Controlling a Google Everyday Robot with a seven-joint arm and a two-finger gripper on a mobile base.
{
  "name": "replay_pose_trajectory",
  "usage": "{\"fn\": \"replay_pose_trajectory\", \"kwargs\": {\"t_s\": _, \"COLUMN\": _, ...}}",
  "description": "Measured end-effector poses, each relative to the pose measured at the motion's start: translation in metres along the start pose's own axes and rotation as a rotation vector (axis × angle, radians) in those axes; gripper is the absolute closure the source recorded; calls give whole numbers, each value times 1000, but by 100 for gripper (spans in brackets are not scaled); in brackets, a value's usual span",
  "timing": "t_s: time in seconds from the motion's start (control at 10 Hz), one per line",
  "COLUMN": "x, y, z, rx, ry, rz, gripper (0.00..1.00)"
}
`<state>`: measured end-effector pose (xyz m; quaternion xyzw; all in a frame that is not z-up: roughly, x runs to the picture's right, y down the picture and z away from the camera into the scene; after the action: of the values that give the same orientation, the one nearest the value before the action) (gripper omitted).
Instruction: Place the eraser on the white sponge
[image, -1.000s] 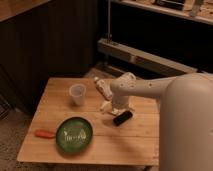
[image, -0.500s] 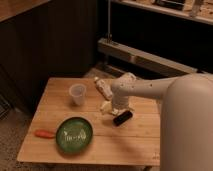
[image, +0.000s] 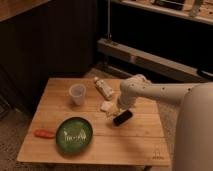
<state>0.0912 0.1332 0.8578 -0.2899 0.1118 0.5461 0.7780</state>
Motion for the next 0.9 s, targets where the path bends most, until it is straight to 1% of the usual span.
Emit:
{"fn": "replay_pose_trajectory", "kwargs": {"t_s": 0.1, "x": -1, "y": 2, "z": 4, "rx": 24, "ry": 8, "rz": -17, "gripper": 0}}
{"fn": "replay_pose_trajectory", "kwargs": {"t_s": 0.2, "x": 0, "y": 2, "z": 7, "rx": 38, "ry": 15, "rz": -19, "gripper": 0}}
{"fn": "replay_pose_trajectory", "kwargs": {"t_s": 0.3, "x": 5, "y": -2, "z": 15, "rx": 57, "ry": 31, "rz": -22, "gripper": 0}}
{"fn": "replay_pose_trajectory", "kwargs": {"t_s": 0.4, "x": 10, "y": -6, "z": 20, "rx": 66, "ry": 39, "rz": -27, "gripper": 0}}
{"fn": "replay_pose_trajectory", "kwargs": {"t_s": 0.6, "x": 18, "y": -12, "z": 24, "rx": 65, "ry": 33, "rz": -36, "gripper": 0}}
{"fn": "replay_pose_trajectory", "kwargs": {"t_s": 0.7, "x": 23, "y": -17, "z": 25, "rx": 62, "ry": 26, "rz": -55, "gripper": 0}}
{"fn": "replay_pose_trajectory", "kwargs": {"t_s": 0.9, "x": 25, "y": -13, "z": 27, "rx": 46, "ry": 16, "rz": -82, "gripper": 0}}
